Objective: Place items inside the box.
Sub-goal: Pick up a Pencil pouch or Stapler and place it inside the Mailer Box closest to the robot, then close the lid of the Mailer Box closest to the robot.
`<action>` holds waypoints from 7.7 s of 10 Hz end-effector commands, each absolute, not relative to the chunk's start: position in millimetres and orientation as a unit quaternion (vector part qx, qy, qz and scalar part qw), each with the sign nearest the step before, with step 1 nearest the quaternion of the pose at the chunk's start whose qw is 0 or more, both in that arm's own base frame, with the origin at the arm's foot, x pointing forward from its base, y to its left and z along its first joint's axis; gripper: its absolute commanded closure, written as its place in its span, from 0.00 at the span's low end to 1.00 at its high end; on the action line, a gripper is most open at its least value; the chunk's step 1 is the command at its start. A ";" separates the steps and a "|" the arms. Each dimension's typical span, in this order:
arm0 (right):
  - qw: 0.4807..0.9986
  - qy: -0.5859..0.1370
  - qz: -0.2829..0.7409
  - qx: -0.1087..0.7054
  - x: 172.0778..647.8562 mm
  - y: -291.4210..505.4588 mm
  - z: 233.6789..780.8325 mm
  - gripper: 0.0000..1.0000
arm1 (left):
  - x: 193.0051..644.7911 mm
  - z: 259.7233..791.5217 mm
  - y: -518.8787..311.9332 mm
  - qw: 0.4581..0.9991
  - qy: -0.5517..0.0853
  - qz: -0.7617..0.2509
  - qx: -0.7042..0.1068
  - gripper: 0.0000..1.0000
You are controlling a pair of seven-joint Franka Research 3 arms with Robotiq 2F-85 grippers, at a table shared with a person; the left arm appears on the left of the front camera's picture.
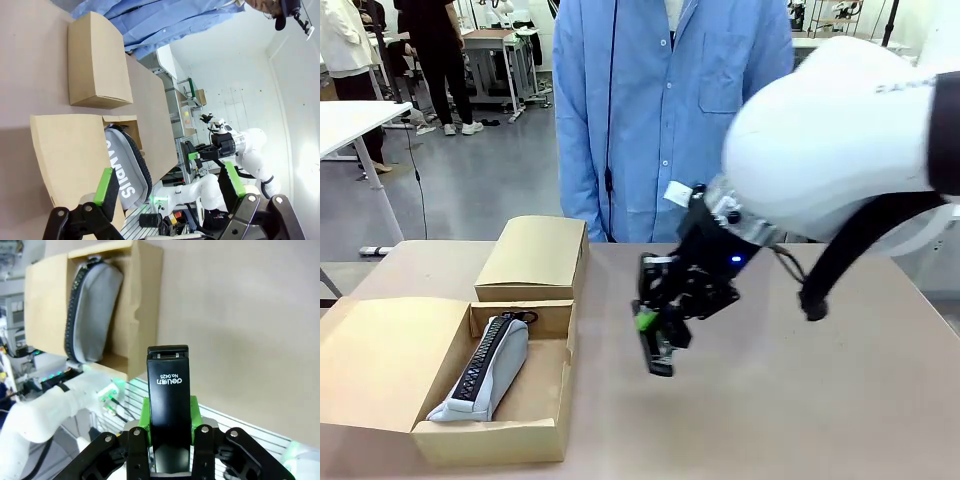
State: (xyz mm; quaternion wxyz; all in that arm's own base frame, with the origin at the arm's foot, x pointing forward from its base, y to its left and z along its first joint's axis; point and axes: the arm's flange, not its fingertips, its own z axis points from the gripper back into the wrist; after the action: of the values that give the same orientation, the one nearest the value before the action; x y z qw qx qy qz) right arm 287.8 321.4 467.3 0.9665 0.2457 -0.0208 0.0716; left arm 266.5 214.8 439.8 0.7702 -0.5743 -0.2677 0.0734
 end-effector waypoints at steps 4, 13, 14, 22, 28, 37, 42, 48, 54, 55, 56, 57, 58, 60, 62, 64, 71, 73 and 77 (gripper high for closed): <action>0.955 -0.045 0.106 0.273 298.5 471.1 437.4 0.67 | 266.7 441.1 214.5 0.763 -0.278 0.067 -0.579 0.00; 0.940 -0.045 0.189 0.282 290.9 506.6 409.9 0.67 | 266.7 441.1 214.5 0.763 -0.278 0.067 -0.579 0.00; 0.939 -0.049 0.192 0.281 294.9 496.4 413.0 0.67 | 266.7 441.1 214.5 0.763 -0.278 0.067 -0.579 0.00; 0.945 -0.077 0.145 0.281 297.6 490.8 410.0 0.00 | 266.7 441.1 214.5 0.763 -0.278 0.067 -0.579 0.00; 0.914 0.034 0.193 0.356 299.3 325.4 460.4 0.00 | 266.7 441.1 214.5 0.763 -0.278 0.067 -0.579 0.00; 0.798 -0.021 -0.041 0.601 248.5 -52.5 397.1 0.00 | 266.7 441.1 214.5 0.763 -0.278 0.067 -0.579 0.00; 0.800 -0.022 -0.065 0.596 295.8 -90.9 427.4 0.00 | 266.7 441.1 214.5 0.763 -0.278 0.067 -0.579 0.00; 0.800 -0.022 -0.065 0.596 295.8 -90.9 427.4 0.00 | 266.7 441.1 214.5 0.763 -0.278 0.067 -0.579 0.00; 0.800 -0.022 -0.065 0.596 295.8 -90.9 427.4 0.00 | 262.4 452.1 160.4 0.700 -0.487 -0.264 -0.450 0.00; 0.800 -0.022 -0.065 0.596 295.8 -90.9 427.4 0.00 | 257.6 447.8 139.6 0.678 -0.521 -0.324 -0.405 0.00; 0.800 -0.022 -0.065 0.596 295.8 -90.9 427.4 0.00 | 251.5 443.7 118.9 0.656 -0.520 -0.379 -0.394 0.00; 0.800 -0.022 -0.065 0.596 295.8 -90.9 427.4 0.00 | 246.7 438.5 101.4 0.626 -0.542 -0.435 -0.353 0.00; 0.800 -0.022 -0.065 0.596 295.8 -90.9 427.4 0.00 | 249.1 443.3 91.4 0.691 -0.519 -0.404 -0.302 0.00; 0.800 -0.022 -0.065 0.596 295.8 -90.9 427.4 0.00 | 271.8 471.9 135.0 0.706 -0.451 -0.339 -0.429 0.00; 0.800 -0.022 -0.065 0.596 295.8 -90.9 427.4 0.00 | 274.6 451.2 117.4 0.600 -0.503 -0.581 -0.223 0.00; 0.800 -0.022 -0.065 0.596 295.8 -90.9 427.4 0.00 | 298.4 428.7 135.2 0.590 -0.529 -0.605 -0.073 0.00; 0.800 -0.022 -0.065 0.596 295.8 -90.9 427.4 0.00 | 331.8 382.0 227.0 0.713 -0.373 -0.594 -0.003 0.00; 0.800 -0.022 -0.065 0.596 295.8 -90.9 427.4 0.00 | 339.1 363.7 233.3 0.732 -0.326 -0.598 0.004 0.00; 0.800 -0.022 -0.065 0.596 295.8 -90.9 427.4 0.00 | 340.7 338.8 205.8 0.708 -0.314 -0.627 -0.084 0.00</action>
State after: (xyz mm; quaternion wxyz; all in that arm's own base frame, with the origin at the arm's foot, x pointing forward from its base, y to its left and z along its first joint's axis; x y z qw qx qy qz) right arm 294.6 -90.7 423.7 0.8034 0.5920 -0.0185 -0.0609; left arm 344.0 206.0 335.1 0.7110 -0.0529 -0.3161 -0.6259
